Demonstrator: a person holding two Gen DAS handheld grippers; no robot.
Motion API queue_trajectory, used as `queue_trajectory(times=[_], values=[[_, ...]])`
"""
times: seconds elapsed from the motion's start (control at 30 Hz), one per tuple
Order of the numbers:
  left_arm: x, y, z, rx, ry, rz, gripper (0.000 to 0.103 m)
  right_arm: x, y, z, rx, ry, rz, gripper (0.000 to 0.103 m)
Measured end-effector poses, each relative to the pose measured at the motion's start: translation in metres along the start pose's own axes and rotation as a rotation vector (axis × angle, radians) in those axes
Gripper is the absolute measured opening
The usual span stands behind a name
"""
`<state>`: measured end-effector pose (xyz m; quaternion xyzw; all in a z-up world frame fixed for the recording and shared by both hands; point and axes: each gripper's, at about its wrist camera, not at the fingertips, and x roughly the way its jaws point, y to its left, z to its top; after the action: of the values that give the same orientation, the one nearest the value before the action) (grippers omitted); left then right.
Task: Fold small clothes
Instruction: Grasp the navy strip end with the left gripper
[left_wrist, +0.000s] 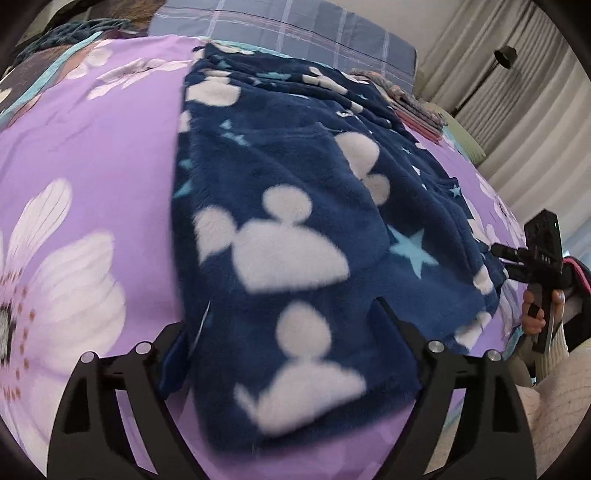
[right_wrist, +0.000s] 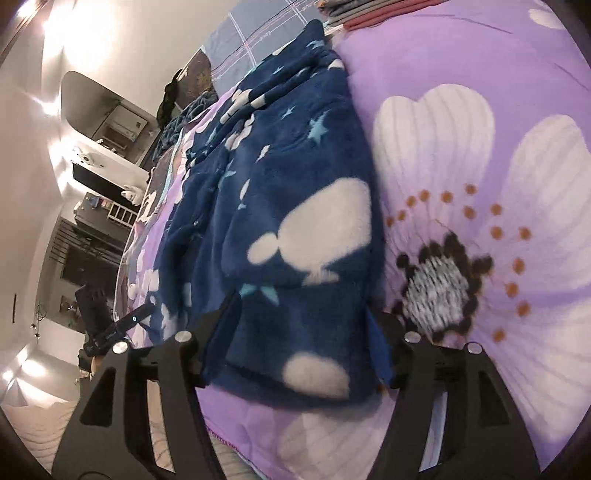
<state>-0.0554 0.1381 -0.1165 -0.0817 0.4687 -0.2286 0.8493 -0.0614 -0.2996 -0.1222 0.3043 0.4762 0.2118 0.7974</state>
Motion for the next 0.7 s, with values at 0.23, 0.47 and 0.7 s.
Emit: queue_trajectory(times=[0.23, 0.47, 0.7], values=[[0.003, 0.006, 0.010, -0.032, -0.013, -0.043, 0.047, 0.006, 0.001, 0.006, 0.012, -0.004, 0.029, 0.065], [0.012, 0.007, 0.014, -0.036, -0.014, -0.109, 0.065, 0.010, -0.004, 0.009, 0.043, 0.002, 0.067, 0.061], [0.016, -0.013, 0.024, 0.060, -0.040, -0.029, 0.015, 0.025, 0.010, 0.017, 0.006, -0.003, -0.015, 0.028]])
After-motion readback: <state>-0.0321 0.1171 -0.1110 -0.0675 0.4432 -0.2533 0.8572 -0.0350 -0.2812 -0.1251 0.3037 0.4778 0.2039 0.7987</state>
